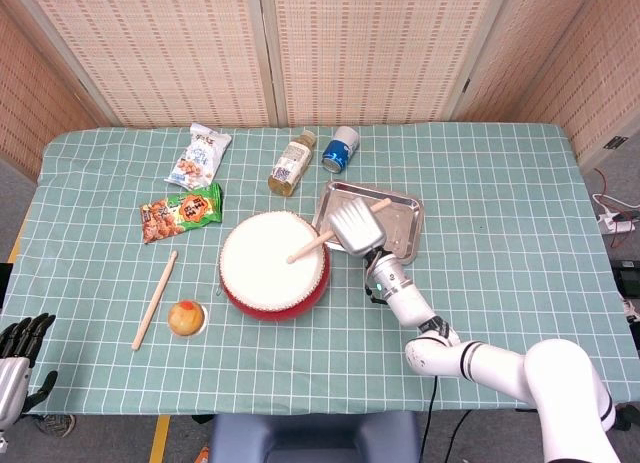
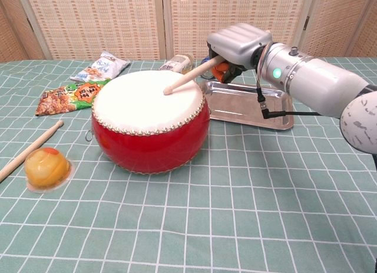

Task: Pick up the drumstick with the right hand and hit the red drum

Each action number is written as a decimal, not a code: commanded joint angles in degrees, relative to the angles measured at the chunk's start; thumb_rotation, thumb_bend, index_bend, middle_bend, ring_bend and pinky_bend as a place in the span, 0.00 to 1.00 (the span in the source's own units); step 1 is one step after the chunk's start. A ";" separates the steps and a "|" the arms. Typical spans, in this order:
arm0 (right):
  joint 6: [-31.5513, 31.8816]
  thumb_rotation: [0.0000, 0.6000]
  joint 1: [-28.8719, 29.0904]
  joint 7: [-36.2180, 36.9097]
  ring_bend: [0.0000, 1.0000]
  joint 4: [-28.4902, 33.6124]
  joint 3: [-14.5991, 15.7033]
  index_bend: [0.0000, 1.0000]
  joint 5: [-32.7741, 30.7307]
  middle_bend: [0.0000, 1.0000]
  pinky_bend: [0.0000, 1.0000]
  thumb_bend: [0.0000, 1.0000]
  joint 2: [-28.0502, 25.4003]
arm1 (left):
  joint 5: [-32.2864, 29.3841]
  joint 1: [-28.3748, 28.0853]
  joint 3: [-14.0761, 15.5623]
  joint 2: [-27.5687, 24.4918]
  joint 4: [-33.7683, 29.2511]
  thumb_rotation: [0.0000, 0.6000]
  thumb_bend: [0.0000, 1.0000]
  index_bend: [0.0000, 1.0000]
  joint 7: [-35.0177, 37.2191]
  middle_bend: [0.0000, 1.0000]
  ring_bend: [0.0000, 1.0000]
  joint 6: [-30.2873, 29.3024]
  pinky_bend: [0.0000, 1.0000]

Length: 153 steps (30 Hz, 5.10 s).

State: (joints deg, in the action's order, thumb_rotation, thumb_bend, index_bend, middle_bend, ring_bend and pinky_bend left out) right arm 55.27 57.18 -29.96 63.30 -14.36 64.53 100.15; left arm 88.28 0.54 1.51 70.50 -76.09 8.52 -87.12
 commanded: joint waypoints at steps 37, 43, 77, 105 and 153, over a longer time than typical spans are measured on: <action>4.36 1.00 -1.56 15.88 1.00 -4.69 -2.50 1.00 7.43 1.00 1.00 0.72 2.27 | -0.10 0.02 -0.13 -0.39 -0.74 1.00 0.33 0.04 -0.94 0.05 0.00 0.05 0.00; -1.23 1.00 -0.77 4.98 1.00 -7.68 1.40 1.00 6.55 1.00 1.00 0.72 2.89 | -0.39 0.08 -0.11 -0.28 -0.60 1.00 0.33 0.04 -0.91 0.05 0.00 0.32 0.00; -15.60 1.00 -0.96 19.59 0.84 -27.71 -10.23 0.93 -14.14 0.88 1.00 0.60 10.41 | -0.56 0.43 0.03 -0.85 -1.66 1.00 0.33 0.04 -1.81 0.05 0.00 0.23 0.00; -23.60 1.00 1.83 30.43 0.19 -33.19 -12.49 0.24 -12.08 0.30 0.35 0.30 11.90 | -0.79 0.46 -0.07 -0.72 -1.25 1.00 0.33 0.04 -1.44 0.05 0.00 0.55 0.00; 39.31 1.00 -53.81 27.26 0.00 33.68 18.10 0.00 28.80 0.00 0.00 0.30 -34.27 | 0.74 -2.63 -3.43 -2.74 -9.41 1.00 0.33 0.04 -9.86 0.02 0.00 -2.14 0.00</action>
